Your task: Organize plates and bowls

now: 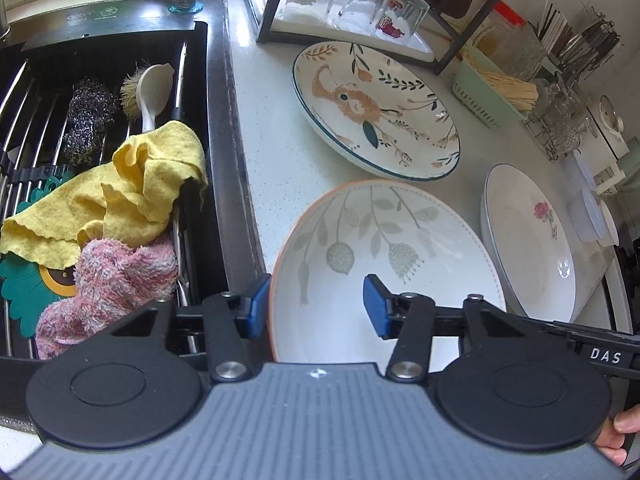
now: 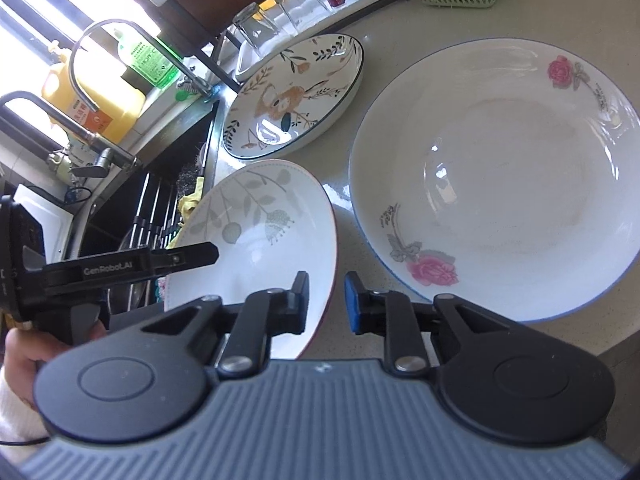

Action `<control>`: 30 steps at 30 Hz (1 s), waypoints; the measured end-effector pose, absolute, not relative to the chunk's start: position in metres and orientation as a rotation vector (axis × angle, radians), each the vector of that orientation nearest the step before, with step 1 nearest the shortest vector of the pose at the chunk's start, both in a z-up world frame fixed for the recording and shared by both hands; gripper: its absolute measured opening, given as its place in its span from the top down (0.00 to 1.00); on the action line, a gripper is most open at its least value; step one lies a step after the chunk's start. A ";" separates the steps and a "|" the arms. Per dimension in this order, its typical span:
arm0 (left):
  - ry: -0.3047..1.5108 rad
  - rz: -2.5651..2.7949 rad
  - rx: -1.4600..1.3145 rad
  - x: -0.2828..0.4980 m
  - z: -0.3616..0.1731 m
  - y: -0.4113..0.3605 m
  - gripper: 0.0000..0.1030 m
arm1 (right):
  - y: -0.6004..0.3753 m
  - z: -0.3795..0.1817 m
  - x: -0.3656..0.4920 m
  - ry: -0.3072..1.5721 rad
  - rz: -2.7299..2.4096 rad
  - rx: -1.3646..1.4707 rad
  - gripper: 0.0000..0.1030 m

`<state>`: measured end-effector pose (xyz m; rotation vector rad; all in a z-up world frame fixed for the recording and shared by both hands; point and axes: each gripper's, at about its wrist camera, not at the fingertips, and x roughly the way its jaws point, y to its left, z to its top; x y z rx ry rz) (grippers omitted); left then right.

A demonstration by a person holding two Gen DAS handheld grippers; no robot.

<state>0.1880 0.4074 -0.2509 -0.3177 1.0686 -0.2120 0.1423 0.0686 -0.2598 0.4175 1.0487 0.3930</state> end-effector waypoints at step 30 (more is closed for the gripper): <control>1.080 -0.309 -0.402 0.203 -0.205 0.423 0.47 | 0.075 -0.232 0.146 1.023 0.374 0.526 0.86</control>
